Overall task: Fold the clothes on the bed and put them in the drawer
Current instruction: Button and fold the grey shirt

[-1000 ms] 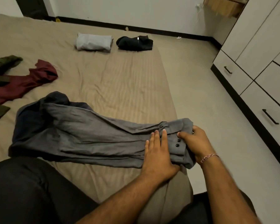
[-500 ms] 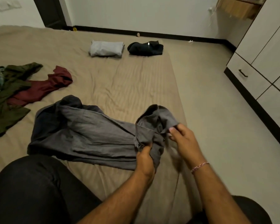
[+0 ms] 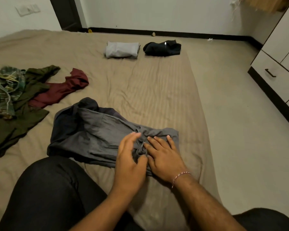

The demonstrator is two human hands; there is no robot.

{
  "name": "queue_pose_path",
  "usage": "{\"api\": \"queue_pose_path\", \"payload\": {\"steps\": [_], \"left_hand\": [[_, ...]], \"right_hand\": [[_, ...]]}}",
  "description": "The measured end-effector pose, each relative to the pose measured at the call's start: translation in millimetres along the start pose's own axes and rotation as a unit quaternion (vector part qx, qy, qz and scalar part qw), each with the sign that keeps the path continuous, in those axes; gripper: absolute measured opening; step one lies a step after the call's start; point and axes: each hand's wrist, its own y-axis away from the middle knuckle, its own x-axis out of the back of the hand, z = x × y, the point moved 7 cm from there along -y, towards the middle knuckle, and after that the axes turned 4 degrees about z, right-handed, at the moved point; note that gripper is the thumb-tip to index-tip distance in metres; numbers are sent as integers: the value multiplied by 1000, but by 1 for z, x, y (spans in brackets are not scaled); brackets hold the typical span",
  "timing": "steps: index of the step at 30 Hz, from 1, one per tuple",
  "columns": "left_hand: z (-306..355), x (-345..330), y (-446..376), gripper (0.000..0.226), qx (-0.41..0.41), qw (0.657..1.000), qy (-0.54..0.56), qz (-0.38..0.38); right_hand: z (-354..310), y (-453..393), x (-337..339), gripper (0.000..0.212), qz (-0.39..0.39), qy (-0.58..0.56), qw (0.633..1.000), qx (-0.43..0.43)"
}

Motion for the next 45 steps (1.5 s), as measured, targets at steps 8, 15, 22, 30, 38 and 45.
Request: {"api": "queue_pose_path", "payload": {"steps": [8,15,22,30,38,45], "left_hand": [[4,-52,11,53,-179,927,-296,-147],[5,-89,7,86,-66,909,-366,-187],[-20,-99,-25,113,54,904,-361,-223],[4,-106,-39,51,141,972,-43,-184],[21,-134,3,77,334,799,472,-167],[-5,-35,-34,46,79,992,21,97]], "right_hand": [[68,36,39,43,238,-462,739,-429],[60,42,25,14,143,-698,522,-469],[47,40,35,34,111,-742,509,-422],[67,42,49,37,162,-753,489,-409],[100,54,94,21,329,-440,775,-312],[77,41,54,52,145,-251,889,-355]]}}
